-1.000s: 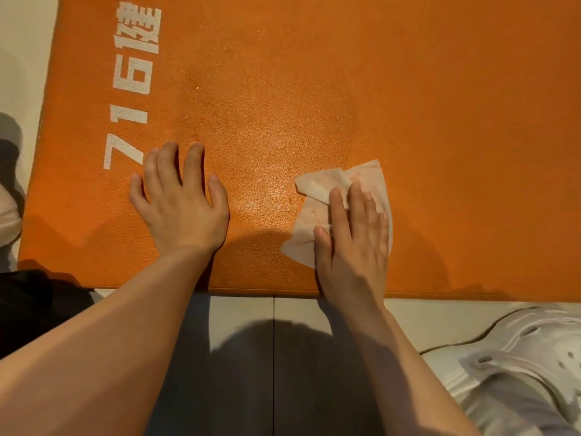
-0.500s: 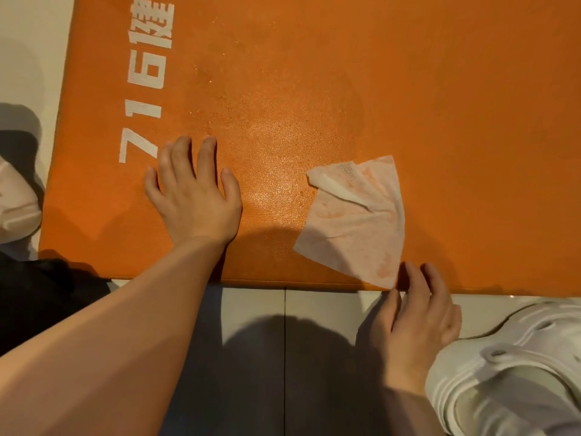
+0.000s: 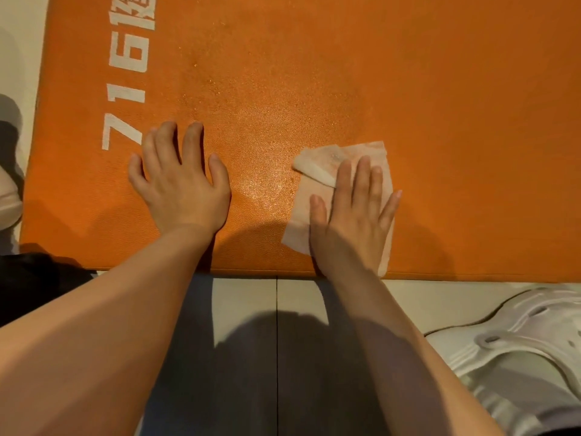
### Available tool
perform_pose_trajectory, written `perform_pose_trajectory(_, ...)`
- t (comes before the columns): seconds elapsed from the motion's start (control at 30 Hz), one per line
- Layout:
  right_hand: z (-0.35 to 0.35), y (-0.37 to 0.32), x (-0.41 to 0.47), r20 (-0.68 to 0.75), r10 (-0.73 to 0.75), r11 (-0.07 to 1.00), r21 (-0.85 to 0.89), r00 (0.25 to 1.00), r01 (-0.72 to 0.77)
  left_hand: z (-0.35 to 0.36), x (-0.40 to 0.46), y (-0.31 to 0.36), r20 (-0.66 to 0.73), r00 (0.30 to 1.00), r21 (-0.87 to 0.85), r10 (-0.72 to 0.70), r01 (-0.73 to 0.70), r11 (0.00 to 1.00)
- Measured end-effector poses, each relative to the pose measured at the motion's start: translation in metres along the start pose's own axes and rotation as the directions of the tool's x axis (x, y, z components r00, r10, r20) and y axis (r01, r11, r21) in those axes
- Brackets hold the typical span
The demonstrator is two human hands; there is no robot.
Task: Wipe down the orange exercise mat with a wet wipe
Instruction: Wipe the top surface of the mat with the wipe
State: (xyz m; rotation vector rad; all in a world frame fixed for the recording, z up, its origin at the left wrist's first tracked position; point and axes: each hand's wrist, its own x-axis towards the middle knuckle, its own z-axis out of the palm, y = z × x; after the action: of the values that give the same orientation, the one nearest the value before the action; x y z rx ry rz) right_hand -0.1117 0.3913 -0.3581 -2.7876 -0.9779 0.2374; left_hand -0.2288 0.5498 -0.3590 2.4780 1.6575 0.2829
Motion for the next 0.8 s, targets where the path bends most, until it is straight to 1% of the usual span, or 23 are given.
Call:
perform_pose_trajectory(0.07, 0.003, -0.004, -0.012, 0.063, -0.134, 0.989, -0.051, 0.989, 0.137, 0.0, 0.0, 0.0, -0.004, 1.0, -0.001, 0.001, -0.001, 1.0)
perform_pose_trajectory(0.13, 0.004, -0.008, -0.023, 0.08, -0.215, 0.974, -0.052, 0.973, 0.22, 0.001, 0.001, 0.0, -0.01, 1.0, -0.006, 0.002, -0.002, 1.0)
perform_pose_trajectory(0.27, 0.005, -0.01, -0.025, 0.057, -0.247, 0.964, -0.086, 0.967, 0.251, 0.002, 0.001, -0.003, -0.023, 1.0, -0.006, 0.002, -0.002, 1.0)
perform_pose_trajectory(0.37, 0.004, -0.013, -0.021, 0.066, -0.31, 0.941, -0.122, 0.948, 0.317, 0.002, 0.001, -0.002, -0.027, 1.0, -0.006, 0.005, -0.005, 1.0)
perform_pose_trajectory(0.47, 0.001, -0.01, -0.009, 0.122, -0.365, 0.928, -0.028, 0.923, 0.371, 0.002, 0.003, -0.001, -0.03, 1.0, -0.016, 0.007, -0.007, 1.0)
perform_pose_trajectory(0.53, -0.002, 0.003, 0.008, 0.173, -0.385, 0.919, -0.02, 0.907, 0.394, 0.002, 0.002, -0.002, -0.032, 0.999, -0.023, 0.01, -0.01, 1.0)
perform_pose_trajectory(0.57, -0.005, 0.013, 0.02, 0.192, -0.349, 0.931, -0.04, 0.917, 0.363, 0.002, 0.001, -0.002, -0.034, 0.999, -0.025, 0.012, -0.013, 1.0)
perform_pose_trajectory(0.6, -0.008, 0.027, 0.032, 0.181, -0.28, 0.952, -0.073, 0.943, 0.297, 0.001, 0.001, -0.003, -0.035, 0.999, -0.026, 0.014, -0.015, 1.0)
perform_pose_trajectory(0.67, -0.019, 0.06, 0.057, 0.105, -0.098, 0.985, -0.13, 0.99, 0.112, 0.001, 0.0, -0.002, -0.033, 0.999, -0.026, 0.018, -0.019, 0.999)
perform_pose_trajectory(0.73, -0.031, 0.092, 0.076, 0.075, 0.086, 0.991, -0.111, 0.993, -0.078, 0.001, 0.001, -0.002, -0.032, 0.999, -0.023, 0.017, -0.017, 1.0)
perform_pose_trajectory(0.8, -0.039, 0.107, 0.079, 0.041, 0.211, 0.976, -0.065, 0.977, -0.208, 0.001, 0.002, 0.0, -0.029, 0.999, -0.029, 0.018, -0.019, 0.999)
